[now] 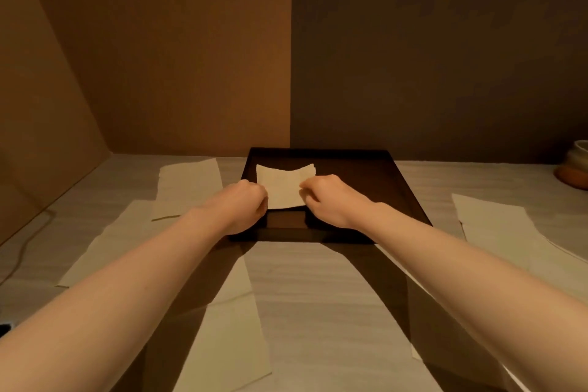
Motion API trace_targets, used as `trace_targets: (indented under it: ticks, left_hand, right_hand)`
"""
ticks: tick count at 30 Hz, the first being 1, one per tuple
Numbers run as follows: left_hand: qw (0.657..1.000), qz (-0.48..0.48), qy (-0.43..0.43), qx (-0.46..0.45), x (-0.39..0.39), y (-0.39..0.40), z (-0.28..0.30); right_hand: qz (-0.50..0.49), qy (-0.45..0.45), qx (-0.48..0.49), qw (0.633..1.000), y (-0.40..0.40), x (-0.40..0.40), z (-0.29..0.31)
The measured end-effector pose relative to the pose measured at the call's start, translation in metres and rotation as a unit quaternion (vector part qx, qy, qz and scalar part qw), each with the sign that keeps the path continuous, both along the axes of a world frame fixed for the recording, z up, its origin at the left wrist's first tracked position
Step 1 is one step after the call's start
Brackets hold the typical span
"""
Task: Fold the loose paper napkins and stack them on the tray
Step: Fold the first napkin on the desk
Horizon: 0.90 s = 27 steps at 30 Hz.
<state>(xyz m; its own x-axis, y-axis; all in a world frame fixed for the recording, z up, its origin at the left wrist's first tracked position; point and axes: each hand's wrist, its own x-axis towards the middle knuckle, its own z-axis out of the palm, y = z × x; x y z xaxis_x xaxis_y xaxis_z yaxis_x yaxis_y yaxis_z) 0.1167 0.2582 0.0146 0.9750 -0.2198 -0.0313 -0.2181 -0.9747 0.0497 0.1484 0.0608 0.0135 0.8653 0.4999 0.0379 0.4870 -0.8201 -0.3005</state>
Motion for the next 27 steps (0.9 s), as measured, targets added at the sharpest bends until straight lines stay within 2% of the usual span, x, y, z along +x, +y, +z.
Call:
trace_targets:
  ticks: [6, 11, 14, 22, 27]
  left_hand:
    - [0.997, 0.021, 0.040, 0.055, 0.026, 0.009, -0.010]
    - [0.997, -0.018, 0.030, 0.070, 0.022, -0.005, -0.007]
    - [0.993, -0.032, 0.059, 0.101, 0.019, -0.013, -0.008]
    - [0.997, 0.019, 0.056, 0.054, 0.042, -0.012, -0.011]
    - [0.996, 0.021, 0.042, 0.080, 0.058, -0.013, -0.009]
  right_hand:
    - [0.025, 0.000, -0.026, 0.999, 0.012, 0.021, -0.019]
    - [0.064, -0.063, -0.034, 0.995, 0.010, 0.014, -0.019]
    - [0.080, -0.050, -0.056, 0.994, 0.009, 0.011, -0.022]
    - [0.059, -0.030, -0.057, 0.996, 0.019, 0.030, -0.021]
    - [0.039, -0.028, -0.066, 0.997, 0.027, 0.042, -0.024]
